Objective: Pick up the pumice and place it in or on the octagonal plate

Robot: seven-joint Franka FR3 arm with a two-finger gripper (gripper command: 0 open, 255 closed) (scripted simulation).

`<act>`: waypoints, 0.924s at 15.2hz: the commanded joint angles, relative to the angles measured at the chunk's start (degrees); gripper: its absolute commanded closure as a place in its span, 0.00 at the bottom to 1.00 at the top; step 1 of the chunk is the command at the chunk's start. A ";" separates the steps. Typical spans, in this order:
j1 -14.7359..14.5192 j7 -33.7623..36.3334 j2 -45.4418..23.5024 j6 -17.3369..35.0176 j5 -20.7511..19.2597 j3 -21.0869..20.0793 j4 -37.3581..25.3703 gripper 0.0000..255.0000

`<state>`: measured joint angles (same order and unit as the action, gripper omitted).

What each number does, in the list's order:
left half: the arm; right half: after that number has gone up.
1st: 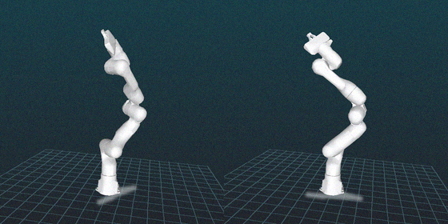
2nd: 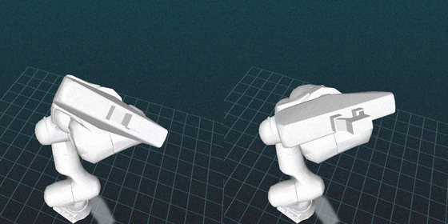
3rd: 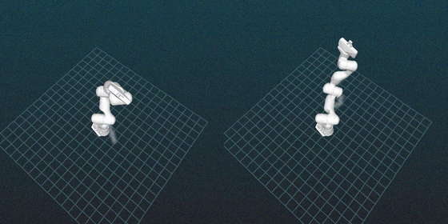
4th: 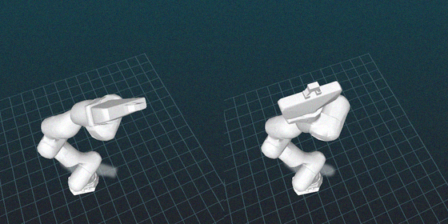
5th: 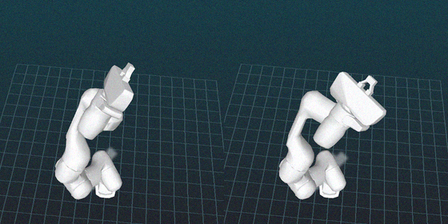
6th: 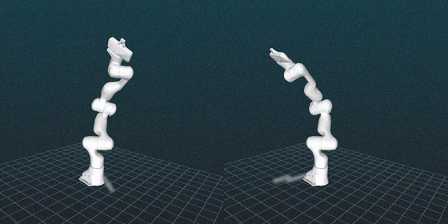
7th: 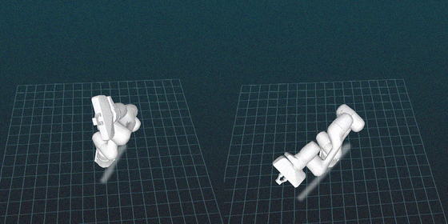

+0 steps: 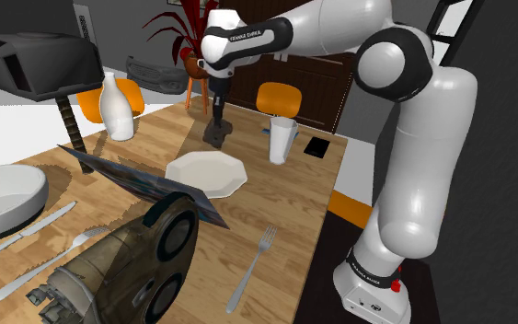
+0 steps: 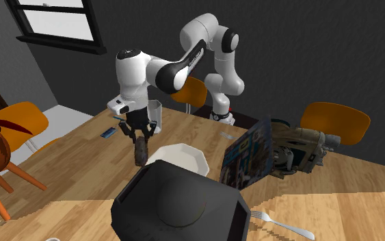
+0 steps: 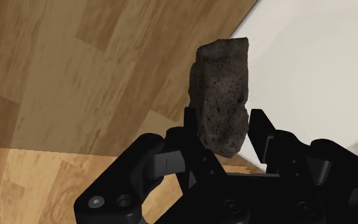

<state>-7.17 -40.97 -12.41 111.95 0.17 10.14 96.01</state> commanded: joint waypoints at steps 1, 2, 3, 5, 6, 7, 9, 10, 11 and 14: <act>-1.37 2.15 3.05 0.57 -0.81 -0.61 3.60 1.00; -2.08 3.36 4.59 0.78 -1.21 -1.01 5.37 1.00; -2.77 4.58 6.08 0.95 -1.59 -1.43 7.05 1.00; -4.08 7.05 8.94 1.14 -2.28 -2.40 10.16 1.00; -4.71 8.30 10.29 1.18 -2.57 -2.93 11.59 1.00; -5.33 9.56 11.61 1.18 -2.83 -3.49 12.95 1.00; -6.66 12.41 14.39 1.05 -3.30 -4.83 15.72 1.00; -6.63 12.43 14.26 1.81 -3.30 -4.85 16.34 1.00; -6.61 12.46 14.12 2.56 -3.31 -4.85 16.95 1.00; -6.59 12.53 13.62 4.81 -3.31 -4.83 18.71 1.00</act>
<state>-13.75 -28.53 1.07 115.96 -3.10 5.31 113.83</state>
